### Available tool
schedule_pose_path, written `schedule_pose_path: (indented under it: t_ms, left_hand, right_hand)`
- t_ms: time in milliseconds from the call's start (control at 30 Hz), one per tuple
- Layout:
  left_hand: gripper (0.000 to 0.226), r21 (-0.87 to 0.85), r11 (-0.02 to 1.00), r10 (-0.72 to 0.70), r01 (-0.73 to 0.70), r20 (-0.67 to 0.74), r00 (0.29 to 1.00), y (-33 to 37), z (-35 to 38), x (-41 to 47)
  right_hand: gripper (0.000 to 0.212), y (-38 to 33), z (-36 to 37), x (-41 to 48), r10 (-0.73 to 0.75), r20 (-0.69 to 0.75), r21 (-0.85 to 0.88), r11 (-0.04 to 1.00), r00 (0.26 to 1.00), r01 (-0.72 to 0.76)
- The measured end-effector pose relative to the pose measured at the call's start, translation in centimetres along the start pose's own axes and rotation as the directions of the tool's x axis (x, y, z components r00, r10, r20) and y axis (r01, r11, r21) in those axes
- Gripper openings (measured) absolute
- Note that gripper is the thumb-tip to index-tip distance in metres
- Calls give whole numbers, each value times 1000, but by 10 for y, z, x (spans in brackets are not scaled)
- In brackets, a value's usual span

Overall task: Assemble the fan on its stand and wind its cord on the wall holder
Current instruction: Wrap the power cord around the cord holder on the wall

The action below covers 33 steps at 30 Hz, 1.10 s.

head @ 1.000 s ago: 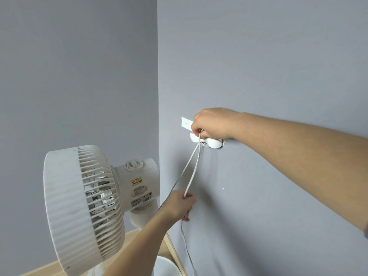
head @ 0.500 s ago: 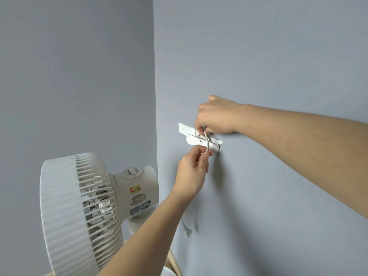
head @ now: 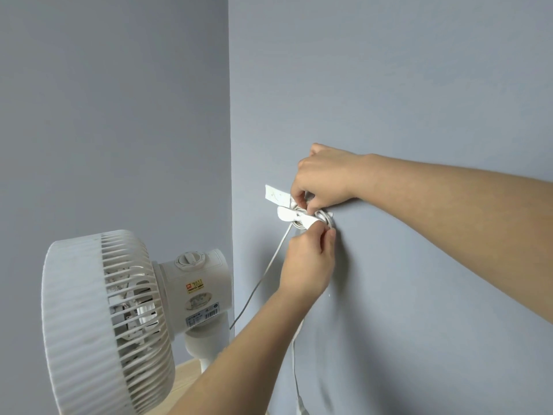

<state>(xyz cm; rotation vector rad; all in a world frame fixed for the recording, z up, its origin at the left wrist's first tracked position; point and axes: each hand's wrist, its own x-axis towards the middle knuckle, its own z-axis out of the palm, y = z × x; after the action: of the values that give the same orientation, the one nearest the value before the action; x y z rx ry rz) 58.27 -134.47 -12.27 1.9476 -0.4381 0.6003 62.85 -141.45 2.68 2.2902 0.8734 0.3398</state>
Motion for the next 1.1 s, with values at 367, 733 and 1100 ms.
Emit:
schedule_pose_path:
  t_ms: [367,733,1100]
  left_hand:
    - [14,604,773,271,-194,-37,962,-4,7,5]
    - [29,704,693,205,-155,13,979,-10,12,-4]
    - [23,623,762,319,-177,-123,940,-28,10,-11]
  right_hand:
    - [43,-3,8,8,-37,58,-97,994,998,43]
    - [36,-5,7,5,-51,41,-109,992,998,55]
    - [37,-8,6,4,-35,59,-121,992,998,42]
